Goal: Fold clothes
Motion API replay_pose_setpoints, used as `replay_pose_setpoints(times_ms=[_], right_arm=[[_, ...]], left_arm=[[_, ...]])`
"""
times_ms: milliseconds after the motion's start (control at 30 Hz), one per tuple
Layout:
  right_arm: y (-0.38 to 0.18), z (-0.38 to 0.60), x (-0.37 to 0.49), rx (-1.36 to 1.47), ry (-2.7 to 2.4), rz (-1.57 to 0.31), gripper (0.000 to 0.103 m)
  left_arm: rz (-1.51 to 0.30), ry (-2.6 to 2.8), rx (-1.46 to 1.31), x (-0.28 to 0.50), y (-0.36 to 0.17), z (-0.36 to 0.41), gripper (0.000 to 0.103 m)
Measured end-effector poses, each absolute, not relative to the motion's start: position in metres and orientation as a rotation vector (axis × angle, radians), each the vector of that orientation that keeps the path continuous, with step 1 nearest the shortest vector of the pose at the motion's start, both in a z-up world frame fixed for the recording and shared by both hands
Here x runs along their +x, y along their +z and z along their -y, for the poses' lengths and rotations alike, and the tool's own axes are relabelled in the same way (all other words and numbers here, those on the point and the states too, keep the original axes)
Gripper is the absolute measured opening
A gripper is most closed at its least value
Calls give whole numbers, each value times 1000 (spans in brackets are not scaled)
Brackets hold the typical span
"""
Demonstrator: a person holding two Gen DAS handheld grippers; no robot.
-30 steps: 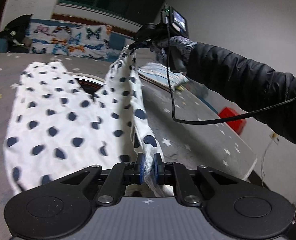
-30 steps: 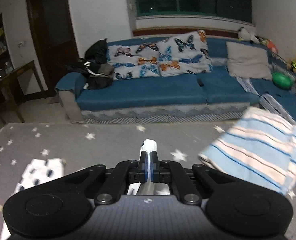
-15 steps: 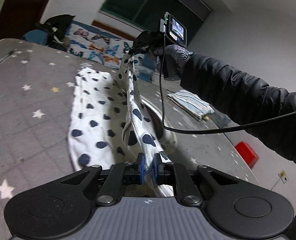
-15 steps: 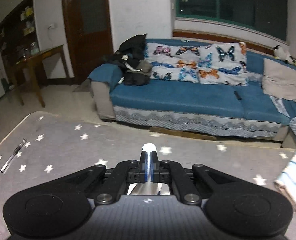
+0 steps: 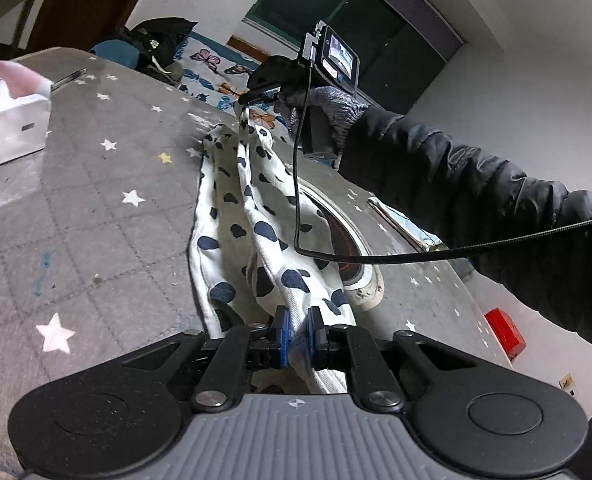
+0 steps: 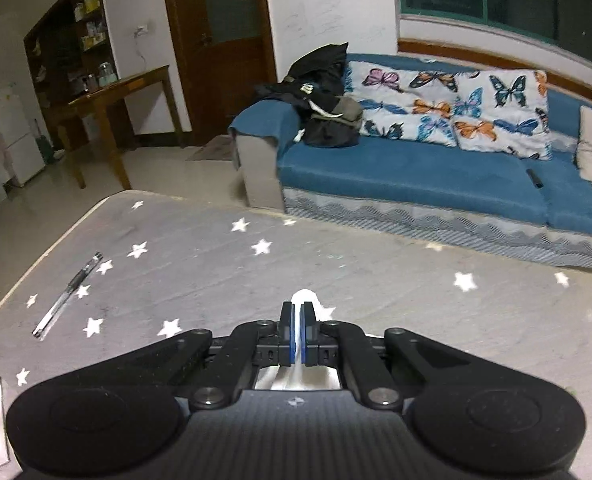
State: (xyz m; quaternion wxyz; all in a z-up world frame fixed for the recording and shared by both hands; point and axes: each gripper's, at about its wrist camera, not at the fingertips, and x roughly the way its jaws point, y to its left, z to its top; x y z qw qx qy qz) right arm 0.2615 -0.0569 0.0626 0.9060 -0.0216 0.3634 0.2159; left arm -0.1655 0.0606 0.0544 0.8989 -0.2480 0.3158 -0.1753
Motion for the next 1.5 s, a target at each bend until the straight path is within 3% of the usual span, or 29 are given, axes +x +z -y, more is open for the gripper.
replay_pose_setpoints(times_ms=[300,667,800,933,1067,1167,1500], right_arm=[[61,63,251,20,536,-773,7],[58,78,202,-122,690,-896,8],[44,71,173,-163,772,-952,20],[33,62,150,-209,768,-972,20],[27,60,143,-222,733,-979,19],[25,62,149,-171,725,-984,3],[32,66,152,-46,745,-965,1]], left_arm=[[-676,-332,-523,-164,49,-62,10],[-682,-325,-510,-164,47,-59,12],[-659,-330,-501,-167,51,-58,12],[-651,-333,-491,-168,53,-55,12],[-642,-336,-485,-171,54,-53,12],[-640,-333,-481,-171,55,-53,12],[-645,-319,-484,-174,54,-56,12]])
